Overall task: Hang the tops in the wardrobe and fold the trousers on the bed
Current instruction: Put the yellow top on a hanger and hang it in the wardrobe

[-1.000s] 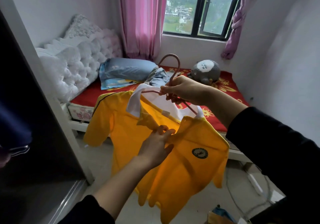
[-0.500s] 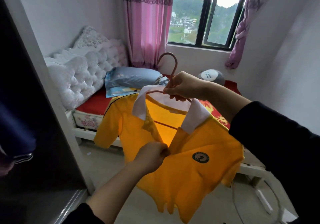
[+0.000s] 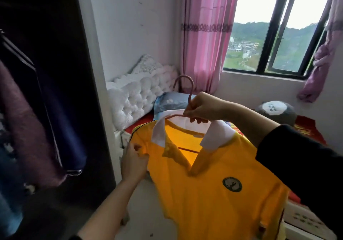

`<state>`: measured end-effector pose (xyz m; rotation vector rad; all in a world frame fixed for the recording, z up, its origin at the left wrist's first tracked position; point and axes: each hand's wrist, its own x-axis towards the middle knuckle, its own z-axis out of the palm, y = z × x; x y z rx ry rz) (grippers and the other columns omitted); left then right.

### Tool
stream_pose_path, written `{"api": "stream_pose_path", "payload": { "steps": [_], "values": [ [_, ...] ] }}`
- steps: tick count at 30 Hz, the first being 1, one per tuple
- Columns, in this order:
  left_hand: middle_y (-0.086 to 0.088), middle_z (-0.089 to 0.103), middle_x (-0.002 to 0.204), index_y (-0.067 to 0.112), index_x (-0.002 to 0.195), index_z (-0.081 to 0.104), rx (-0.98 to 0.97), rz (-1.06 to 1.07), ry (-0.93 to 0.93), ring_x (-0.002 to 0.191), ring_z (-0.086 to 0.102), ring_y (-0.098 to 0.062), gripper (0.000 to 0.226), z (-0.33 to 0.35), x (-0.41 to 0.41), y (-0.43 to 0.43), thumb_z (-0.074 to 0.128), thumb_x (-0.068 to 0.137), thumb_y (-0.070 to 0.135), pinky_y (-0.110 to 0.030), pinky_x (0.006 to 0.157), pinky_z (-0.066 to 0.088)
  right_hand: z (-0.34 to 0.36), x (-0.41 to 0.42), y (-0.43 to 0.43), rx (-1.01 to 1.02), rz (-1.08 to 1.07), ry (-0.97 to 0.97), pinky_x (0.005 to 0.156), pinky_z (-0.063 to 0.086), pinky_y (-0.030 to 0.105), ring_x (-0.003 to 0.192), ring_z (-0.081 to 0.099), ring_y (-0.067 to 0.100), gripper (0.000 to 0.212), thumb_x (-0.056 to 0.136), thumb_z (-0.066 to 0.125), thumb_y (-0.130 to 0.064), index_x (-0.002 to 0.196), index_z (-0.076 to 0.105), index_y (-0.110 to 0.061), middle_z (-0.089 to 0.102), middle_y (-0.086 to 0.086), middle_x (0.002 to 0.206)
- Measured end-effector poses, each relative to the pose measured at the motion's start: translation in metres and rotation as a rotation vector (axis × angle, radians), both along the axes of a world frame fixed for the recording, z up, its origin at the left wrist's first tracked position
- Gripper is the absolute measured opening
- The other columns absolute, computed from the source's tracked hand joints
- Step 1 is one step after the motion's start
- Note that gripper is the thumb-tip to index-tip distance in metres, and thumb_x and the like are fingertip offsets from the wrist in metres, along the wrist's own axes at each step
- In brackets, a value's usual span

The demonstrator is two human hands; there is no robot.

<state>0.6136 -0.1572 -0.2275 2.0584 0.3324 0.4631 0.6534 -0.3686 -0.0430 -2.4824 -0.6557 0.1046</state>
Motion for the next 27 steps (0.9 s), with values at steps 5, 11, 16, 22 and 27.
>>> {"api": "stream_pose_path", "payload": {
  "steps": [5,11,16,22,27],
  "values": [
    [-0.019,0.053,0.128,0.017,0.135,0.043,0.129,0.135,0.078,0.107,0.055,-0.039,0.046,0.027,0.037,0.081,0.055,0.091,0.022,-0.039,0.081,0.043,0.021,0.028,0.046,0.037,0.069,0.032,0.049,0.046,0.02,0.053,0.055,0.011,0.015,0.09,0.064,-0.014,0.087,0.07,-0.001,0.066,0.002,0.067],
    [-0.009,0.068,0.08,0.015,0.078,0.063,0.333,0.02,0.064,0.085,0.064,-0.035,0.027,0.047,0.081,0.184,0.042,0.089,0.029,-0.042,0.074,0.051,0.042,0.072,0.101,0.045,0.071,0.055,0.042,0.041,0.018,0.049,0.049,0.011,0.017,0.09,0.064,-0.013,0.09,0.069,0.003,0.064,0.005,0.064],
    [-0.012,0.046,0.139,0.021,0.139,0.046,0.377,-0.021,0.189,0.12,0.05,-0.029,0.044,0.074,0.143,0.25,0.049,0.096,0.014,-0.035,0.088,0.045,0.048,0.111,0.183,-0.012,0.131,0.025,0.042,0.041,0.015,0.045,0.053,0.005,0.016,0.092,0.061,-0.014,0.089,0.068,0.0,0.065,0.004,0.066],
    [-0.004,0.023,0.156,0.027,0.143,0.038,1.057,0.134,0.22,0.146,0.004,-0.021,0.052,0.137,0.194,0.322,0.042,0.092,0.019,-0.045,0.117,0.006,0.076,0.156,0.281,-0.027,0.136,-0.042,0.047,0.048,0.016,0.051,0.058,0.008,0.018,0.093,0.06,-0.01,0.097,0.066,0.007,0.065,0.006,0.07],
    [-0.002,0.036,0.15,0.028,0.125,0.06,1.429,0.311,0.223,0.147,0.001,-0.021,0.038,0.18,0.197,0.38,0.04,0.093,0.033,-0.051,0.114,-0.012,0.093,0.192,0.353,0.013,0.171,-0.166,0.063,0.056,0.022,0.062,0.065,0.013,0.014,0.092,0.063,-0.013,0.096,0.066,0.0,0.067,0.008,0.081]
  ]
}}
